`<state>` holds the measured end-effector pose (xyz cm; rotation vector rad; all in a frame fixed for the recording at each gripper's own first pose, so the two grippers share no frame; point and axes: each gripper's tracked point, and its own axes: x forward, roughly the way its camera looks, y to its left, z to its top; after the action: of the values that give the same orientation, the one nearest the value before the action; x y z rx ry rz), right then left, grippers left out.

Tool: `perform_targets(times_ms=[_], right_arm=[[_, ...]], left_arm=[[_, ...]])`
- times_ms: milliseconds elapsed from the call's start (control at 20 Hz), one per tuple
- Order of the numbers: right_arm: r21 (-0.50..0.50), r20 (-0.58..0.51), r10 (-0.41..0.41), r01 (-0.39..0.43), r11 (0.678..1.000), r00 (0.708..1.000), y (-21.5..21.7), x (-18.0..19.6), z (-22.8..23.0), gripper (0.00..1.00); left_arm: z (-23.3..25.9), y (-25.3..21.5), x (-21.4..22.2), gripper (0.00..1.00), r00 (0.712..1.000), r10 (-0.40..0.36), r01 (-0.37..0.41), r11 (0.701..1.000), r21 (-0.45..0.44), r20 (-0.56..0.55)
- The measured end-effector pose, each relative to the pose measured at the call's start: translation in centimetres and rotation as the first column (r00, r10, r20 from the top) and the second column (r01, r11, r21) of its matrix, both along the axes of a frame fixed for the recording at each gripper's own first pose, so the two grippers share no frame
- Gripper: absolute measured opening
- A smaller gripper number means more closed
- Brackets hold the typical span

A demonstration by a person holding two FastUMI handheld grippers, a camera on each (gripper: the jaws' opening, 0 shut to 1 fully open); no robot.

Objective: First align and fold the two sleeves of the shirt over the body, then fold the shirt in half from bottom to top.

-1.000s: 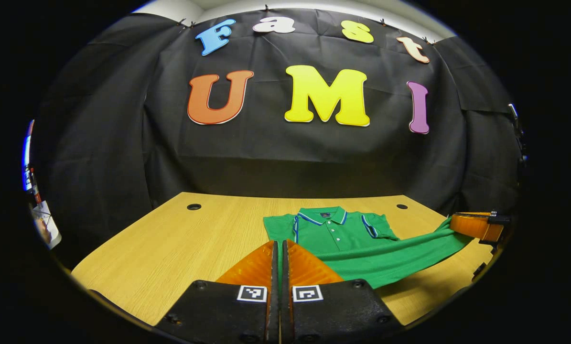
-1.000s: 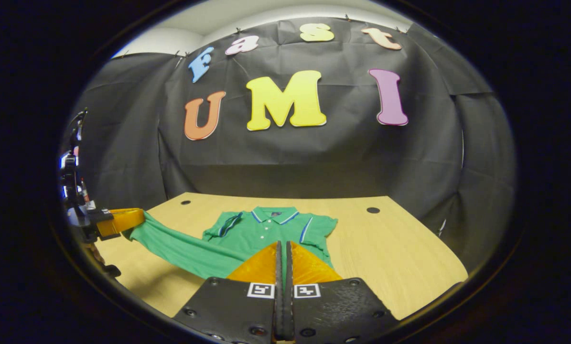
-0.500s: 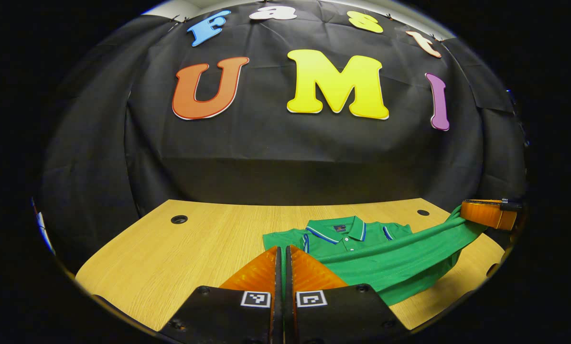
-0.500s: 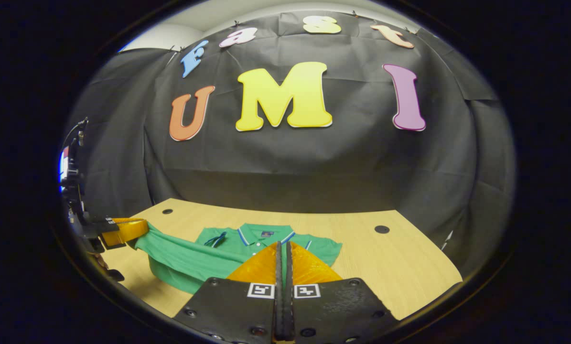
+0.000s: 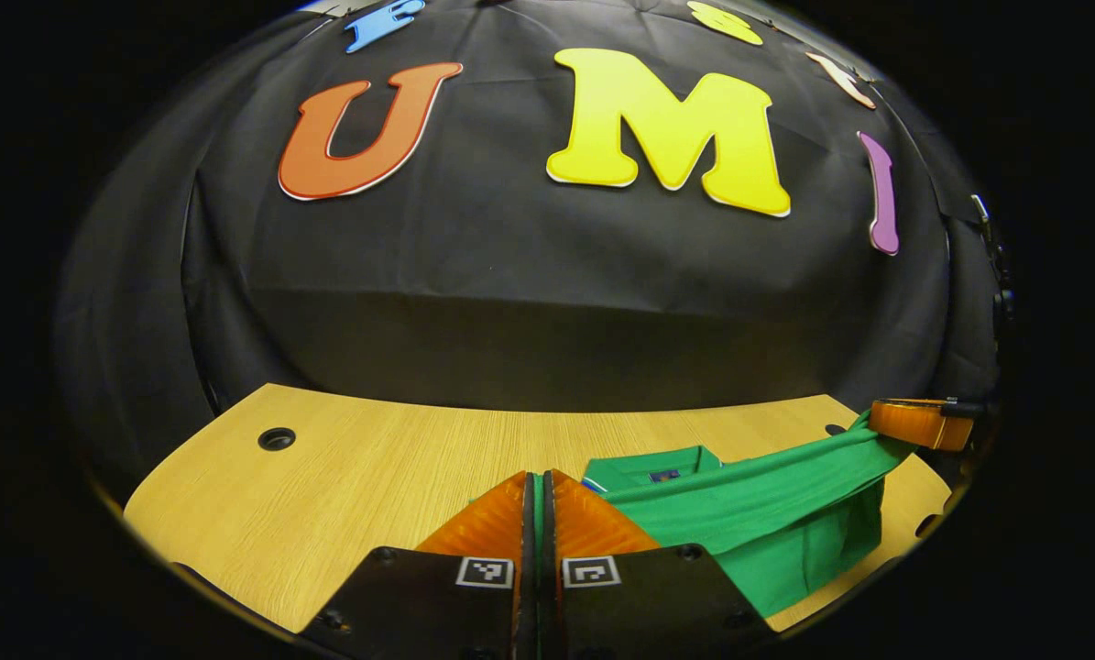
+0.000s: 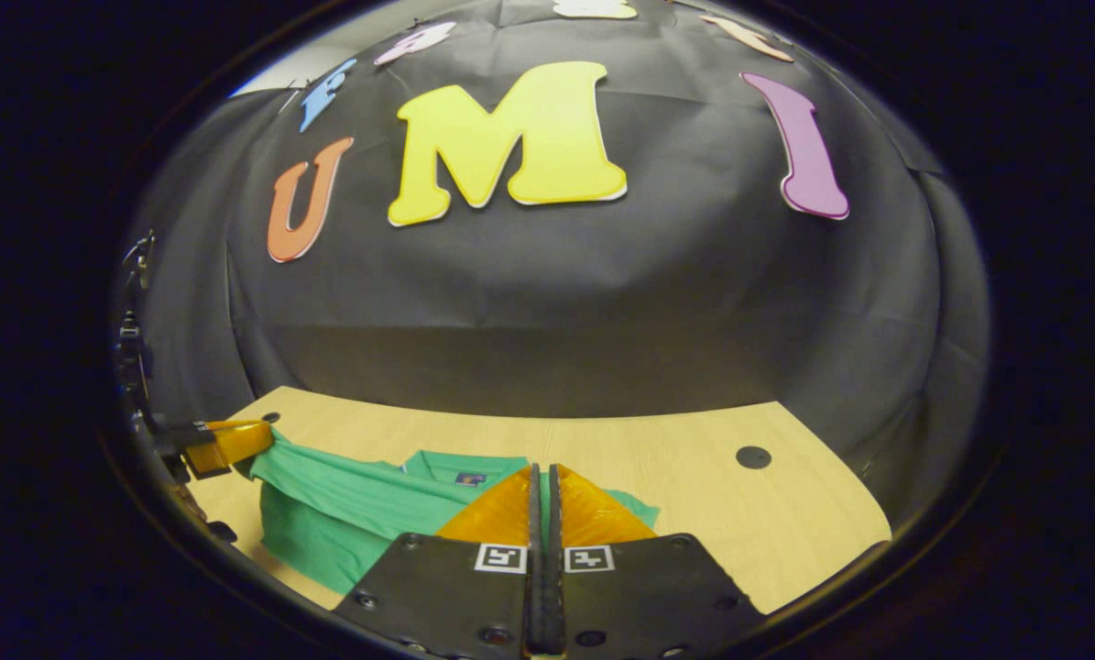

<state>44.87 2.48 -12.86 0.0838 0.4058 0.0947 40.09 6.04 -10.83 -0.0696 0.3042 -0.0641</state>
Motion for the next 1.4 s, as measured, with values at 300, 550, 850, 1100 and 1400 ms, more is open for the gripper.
perform_targets(times_ms=[300,550,850,1100,1400], right_arm=[[0.027,-0.087,-0.035,0.038,0.999,0.996,-0.1,7.1,-5.7,0.0],[0.001,-0.133,-0.042,0.042,0.999,0.99,-0.2,8.9,-9.7,0.0],[-0.041,-0.135,-0.084,0.079,0.996,0.987,0.1,8.8,-10.9,0.06],[-0.073,-0.067,-0.119,0.115,0.991,0.991,-0.7,9.0,-10.0,0.98],[-0.104,-0.037,-0.116,0.112,0.988,0.993,-0.4,8.3,-8.4,0.97]], left_arm=[[-4.0,-0.6,6.5,0.07,0.998,-0.018,0.017,1.0,-0.022,-0.057],[-9.1,-0.6,8.0,0.08,0.991,-0.019,0.022,1.0,0.022,-0.135],[-8.9,1.1,7.9,0.61,0.992,0.046,-0.042,0.999,0.033,-0.114],[-8.9,0.9,7.6,1.0,0.989,0.072,-0.058,0.992,0.108,-0.13],[-7.7,1.1,7.0,1.0,0.991,0.075,-0.065,0.993,0.097,-0.113]])
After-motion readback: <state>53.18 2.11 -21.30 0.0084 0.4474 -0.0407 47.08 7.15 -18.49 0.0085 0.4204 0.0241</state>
